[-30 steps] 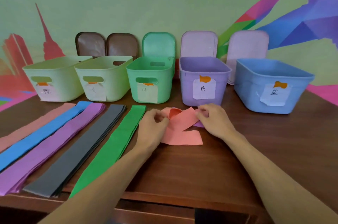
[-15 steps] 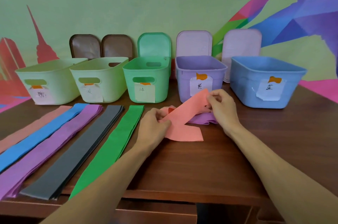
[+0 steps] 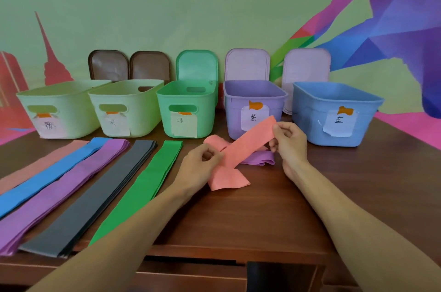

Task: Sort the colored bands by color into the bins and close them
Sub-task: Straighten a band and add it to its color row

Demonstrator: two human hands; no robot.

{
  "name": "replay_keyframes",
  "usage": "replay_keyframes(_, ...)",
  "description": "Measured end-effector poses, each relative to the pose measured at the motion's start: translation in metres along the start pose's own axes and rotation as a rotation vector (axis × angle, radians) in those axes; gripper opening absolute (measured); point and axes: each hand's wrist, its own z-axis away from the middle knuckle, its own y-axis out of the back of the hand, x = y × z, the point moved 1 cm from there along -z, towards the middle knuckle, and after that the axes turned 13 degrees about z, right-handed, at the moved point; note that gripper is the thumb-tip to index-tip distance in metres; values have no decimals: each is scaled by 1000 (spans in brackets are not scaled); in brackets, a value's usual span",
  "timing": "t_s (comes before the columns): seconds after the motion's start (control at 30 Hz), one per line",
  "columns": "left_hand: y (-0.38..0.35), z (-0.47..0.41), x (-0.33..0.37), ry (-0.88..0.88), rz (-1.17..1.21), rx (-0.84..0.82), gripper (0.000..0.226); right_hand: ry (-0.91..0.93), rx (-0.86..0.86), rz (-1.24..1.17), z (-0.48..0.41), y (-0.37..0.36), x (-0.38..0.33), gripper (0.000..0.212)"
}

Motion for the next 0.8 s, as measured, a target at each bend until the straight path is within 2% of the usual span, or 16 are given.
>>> replay_keyframes(0.1, 3, 1, 4, 30, 36, -68, 15, -24, 3, -93, 1, 1, -3, 11)
replay_keyframes(0.2, 9, 0, 9, 138, 136, -154, 7, -41, -9, -132, 2, 1, -6, 14)
replay_keyframes(0.3, 13, -1, 19, 252, 342, -271, 33, -108, 15, -204, 3, 1, -10, 17)
replay_keyframes(0.37, 15, -2, 26, 219, 274, -388, 30, -137, 31, -256, 2, 0, -16, 19)
replay_keyframes(0.47, 20, 8, 41, 259, 48, -525, 8, -133, 44, -347, 0, 0, -31, 20)
replay_keyframes(0.53, 23, 15, 45, 304, -49, -549, 12, -130, 52, -398, -1, -2, -42, 16)
replay_keyframes(0.63, 30, 21, 48, 275, -66, -524, 21, -145, 63, -455, 2, -7, -56, 2)
replay_keyframes(0.8, 56, 32, 59, 260, 96, -470, 19, -190, 29, -597, 14, -22, -86, 8)
